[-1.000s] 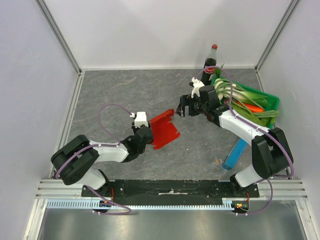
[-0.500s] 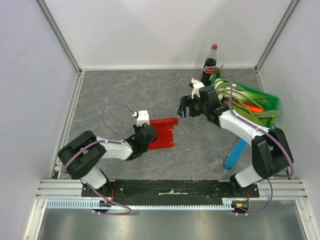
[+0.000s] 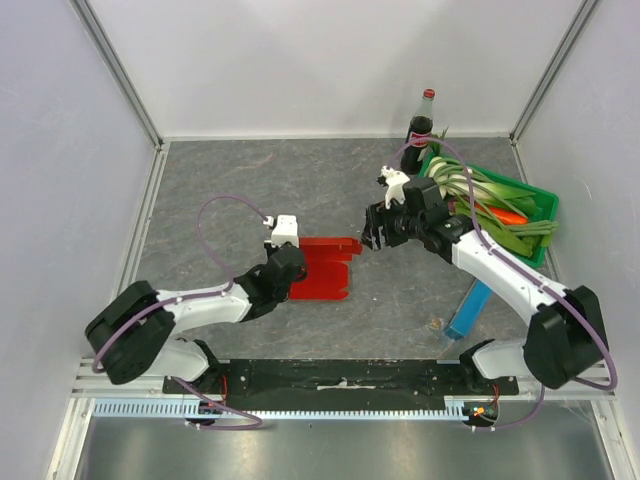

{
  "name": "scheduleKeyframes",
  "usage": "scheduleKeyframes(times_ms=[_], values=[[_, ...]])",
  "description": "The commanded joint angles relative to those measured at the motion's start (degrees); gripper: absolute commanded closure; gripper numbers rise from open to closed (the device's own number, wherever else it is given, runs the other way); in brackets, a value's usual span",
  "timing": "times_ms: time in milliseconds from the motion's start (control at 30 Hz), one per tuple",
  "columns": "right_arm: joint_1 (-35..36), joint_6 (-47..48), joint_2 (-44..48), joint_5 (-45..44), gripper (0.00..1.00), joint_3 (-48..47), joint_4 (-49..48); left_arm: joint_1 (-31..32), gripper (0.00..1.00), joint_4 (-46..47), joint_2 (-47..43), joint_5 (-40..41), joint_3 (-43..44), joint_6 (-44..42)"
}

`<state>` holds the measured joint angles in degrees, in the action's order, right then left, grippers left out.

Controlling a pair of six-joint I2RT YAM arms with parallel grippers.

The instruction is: Fold the paper box

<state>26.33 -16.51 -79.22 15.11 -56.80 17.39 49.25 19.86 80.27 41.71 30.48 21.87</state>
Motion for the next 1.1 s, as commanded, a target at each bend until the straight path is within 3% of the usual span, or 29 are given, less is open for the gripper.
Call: scheduleKeyframes(times_ms=[0,67,267,500,933,1067], values=[[4.1,-4.3,5.0,2.1,0.25,-2.3,6.2,0.1,0.98,-6.0,-6.0,-3.8,1.2,-0.9],[5.6,-11.0,6.1,3.2,0.27,-3.2,5.5,0.1,0.98,-7.0,-8.6,-4.3,0.5,-0.5],[14.1,-18.6,3.4,-5.3,0.3,-10.2,7.8,0.1,0.98,-9.9,-12.8,-2.0,1.2,-0.6],[15.2,-22.6,0.1,-9.5,0.39,-11.0,4.7,0.3,0.98,-11.1,-15.0,-1.4,2.1,-1.7],[15.2,-29.3,-1.2,-4.0,0.39,-6.0,-3.5,0.2,0.98,-11.8,-17.8,-1.3,1.5,-1.1],[15.1,-35.8,-0.8,-2.0,0.38,-2.2,-9.0,0.3,0.98,-11.9,-18.5,-1.6,1.6,-0.1]])
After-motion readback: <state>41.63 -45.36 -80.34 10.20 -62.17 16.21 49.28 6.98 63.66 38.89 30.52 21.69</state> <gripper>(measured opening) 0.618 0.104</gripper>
